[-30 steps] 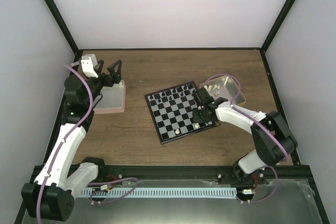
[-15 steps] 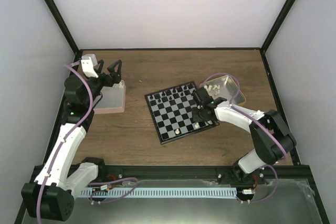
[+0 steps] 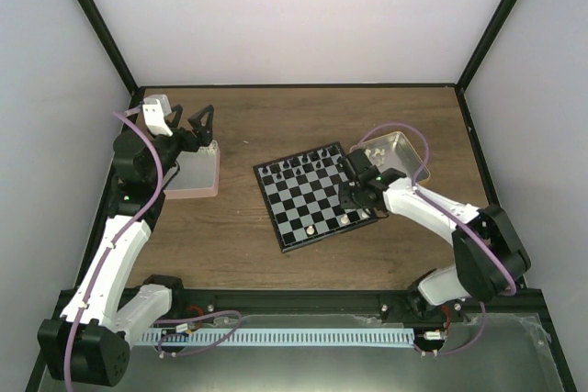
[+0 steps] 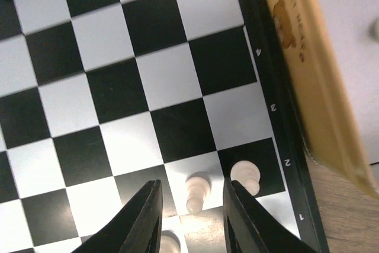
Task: Set up the chess pieces on the board
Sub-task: Place the chess piece on the chessboard, then pick up the chess piece from the storage box.
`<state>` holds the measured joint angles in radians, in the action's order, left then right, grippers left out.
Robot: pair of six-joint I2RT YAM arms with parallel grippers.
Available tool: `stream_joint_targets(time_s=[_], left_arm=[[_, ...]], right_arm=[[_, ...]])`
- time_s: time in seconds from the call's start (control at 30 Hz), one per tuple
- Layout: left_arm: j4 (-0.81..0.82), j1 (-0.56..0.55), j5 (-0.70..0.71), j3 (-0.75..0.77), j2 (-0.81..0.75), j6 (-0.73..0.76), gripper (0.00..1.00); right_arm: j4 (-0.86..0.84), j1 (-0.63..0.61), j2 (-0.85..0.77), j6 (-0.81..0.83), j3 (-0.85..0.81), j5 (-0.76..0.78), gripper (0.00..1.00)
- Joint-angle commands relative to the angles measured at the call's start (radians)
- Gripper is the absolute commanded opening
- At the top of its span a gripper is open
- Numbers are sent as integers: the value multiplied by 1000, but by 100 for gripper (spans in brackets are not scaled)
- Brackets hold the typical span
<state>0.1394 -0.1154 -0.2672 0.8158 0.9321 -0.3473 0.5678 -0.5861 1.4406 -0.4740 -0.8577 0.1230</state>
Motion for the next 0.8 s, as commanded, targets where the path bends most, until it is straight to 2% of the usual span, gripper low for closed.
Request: stream_joint_targets(time_s=[0.0,0.17,0.33,0.57,0.77], left_arm=[[19,6,-8,9,-14,2,100],[25,7,-11,8,-30,-1,100],[38,6,-21,1,-35,-12,100],[39,6,-29,5,-29,-16,100],[32,6,-14,4,-44,-6,100]], right_arm=[[-11,-8,-64,-39,-52,62,31],[-31,6,-107,-82,-88,223,34],[-65,74,-152,-62,-111,274,40],[-105,257,-186,-48,-84,169,50],[-180,418,-145,-42,-41,-18,62]])
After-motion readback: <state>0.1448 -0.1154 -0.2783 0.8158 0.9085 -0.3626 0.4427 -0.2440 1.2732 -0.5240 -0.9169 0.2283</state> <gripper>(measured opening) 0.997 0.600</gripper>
